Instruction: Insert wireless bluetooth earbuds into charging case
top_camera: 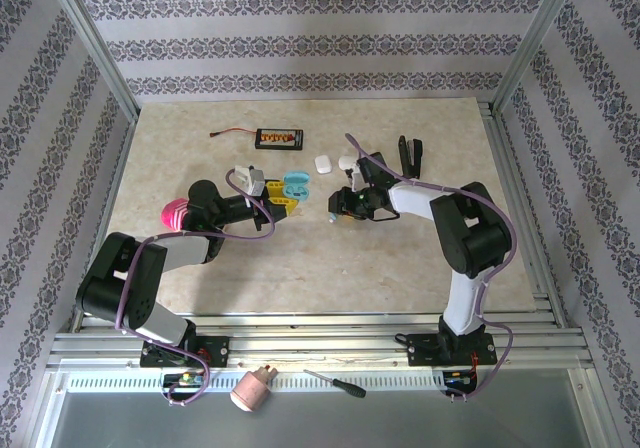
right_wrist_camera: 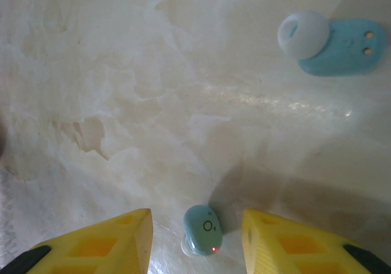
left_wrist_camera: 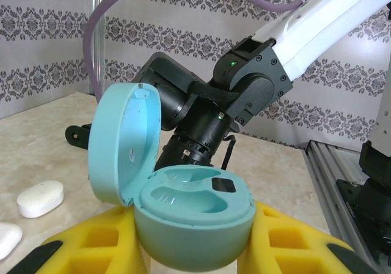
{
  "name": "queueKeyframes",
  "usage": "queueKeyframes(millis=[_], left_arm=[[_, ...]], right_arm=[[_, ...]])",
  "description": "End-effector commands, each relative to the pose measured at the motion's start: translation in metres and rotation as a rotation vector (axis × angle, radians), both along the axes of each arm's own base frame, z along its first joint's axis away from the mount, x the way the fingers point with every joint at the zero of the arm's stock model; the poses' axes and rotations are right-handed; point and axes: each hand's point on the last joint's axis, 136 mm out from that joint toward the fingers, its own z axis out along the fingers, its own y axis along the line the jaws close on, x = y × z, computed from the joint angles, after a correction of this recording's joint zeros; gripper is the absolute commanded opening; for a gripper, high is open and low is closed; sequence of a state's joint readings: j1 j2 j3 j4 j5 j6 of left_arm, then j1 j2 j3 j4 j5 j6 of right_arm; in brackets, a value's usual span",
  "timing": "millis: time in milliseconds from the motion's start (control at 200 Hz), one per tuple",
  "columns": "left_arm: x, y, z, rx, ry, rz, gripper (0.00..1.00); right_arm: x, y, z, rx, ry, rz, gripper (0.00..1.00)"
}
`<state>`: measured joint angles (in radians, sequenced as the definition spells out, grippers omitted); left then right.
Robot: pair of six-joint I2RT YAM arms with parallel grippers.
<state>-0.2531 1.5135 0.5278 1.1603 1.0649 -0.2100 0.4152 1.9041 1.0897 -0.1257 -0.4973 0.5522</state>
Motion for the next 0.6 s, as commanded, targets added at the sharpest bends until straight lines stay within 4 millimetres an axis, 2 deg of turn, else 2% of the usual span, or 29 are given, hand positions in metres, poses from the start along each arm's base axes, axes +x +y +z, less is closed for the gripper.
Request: queueKeyframes(millis=[0, 295, 460, 595], left_arm=[[-0.0025, 0.0026, 0.0127, -0.004, -0.048, -0.012, 0.32], [-0.0038, 0.0021, 0.0121, -0.003, -0.044, -0.021, 0.31], [-0.0043, 0.0024, 0.0091, 0.001, -0.038, -0.020, 0.32], [-0.0047, 0.0021, 0.0086, 0.000, -0.034, -0.024, 0.31]], right_arm=[[-0.0013, 0.0119, -0.0004, 0.026, 0.014, 0.025, 0.42], [-0.0051, 0.0166, -0.0043, 0.035, 0.028, 0.042, 0.41], [-0.0056, 0.0175, -0.0021, 0.045, 0.027, 0.041, 0.34], [-0.0062, 0.0168, -0.0083, 0.036, 0.041, 0.038, 0.32]])
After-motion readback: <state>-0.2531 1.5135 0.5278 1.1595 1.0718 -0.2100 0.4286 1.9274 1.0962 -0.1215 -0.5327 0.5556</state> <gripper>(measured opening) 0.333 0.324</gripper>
